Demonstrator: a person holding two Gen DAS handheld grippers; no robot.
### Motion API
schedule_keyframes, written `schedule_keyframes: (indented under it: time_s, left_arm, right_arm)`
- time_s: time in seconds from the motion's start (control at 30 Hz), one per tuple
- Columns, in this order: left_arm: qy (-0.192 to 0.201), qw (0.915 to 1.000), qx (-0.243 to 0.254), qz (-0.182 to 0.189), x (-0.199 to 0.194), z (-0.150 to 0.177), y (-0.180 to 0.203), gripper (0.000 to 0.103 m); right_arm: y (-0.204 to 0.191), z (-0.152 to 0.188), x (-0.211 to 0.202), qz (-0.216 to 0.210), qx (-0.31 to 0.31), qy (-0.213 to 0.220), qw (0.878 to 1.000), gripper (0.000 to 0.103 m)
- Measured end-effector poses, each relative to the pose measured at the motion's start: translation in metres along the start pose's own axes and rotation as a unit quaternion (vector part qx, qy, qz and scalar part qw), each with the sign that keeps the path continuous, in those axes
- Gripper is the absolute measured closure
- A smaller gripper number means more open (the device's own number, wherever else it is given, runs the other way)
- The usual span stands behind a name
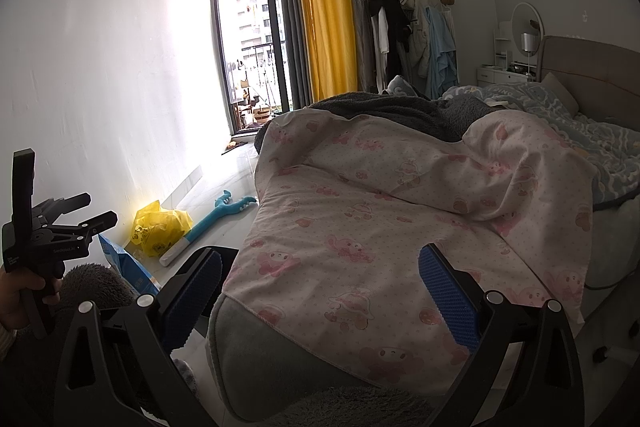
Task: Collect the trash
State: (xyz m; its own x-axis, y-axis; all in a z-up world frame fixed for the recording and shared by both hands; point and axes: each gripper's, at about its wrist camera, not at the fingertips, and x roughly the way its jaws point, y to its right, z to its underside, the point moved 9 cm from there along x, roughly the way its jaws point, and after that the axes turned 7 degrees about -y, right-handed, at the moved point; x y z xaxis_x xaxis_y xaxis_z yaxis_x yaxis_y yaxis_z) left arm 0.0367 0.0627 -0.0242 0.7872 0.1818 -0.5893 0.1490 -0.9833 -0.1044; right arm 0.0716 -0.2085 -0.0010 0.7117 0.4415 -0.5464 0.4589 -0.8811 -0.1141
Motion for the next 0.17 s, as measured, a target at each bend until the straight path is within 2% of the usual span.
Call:
schedule_keyframes:
  time_s: [0.17]
  left_arm:
    - [-0.001, 1.0, -0.003, -0.001, 0.0017, 0.0024, -0.0029, 0.003]
  right_arm:
    - [0.0002, -0.0003, 0.0002, 0.0, 0.0, 0.0, 1.0, 0.003]
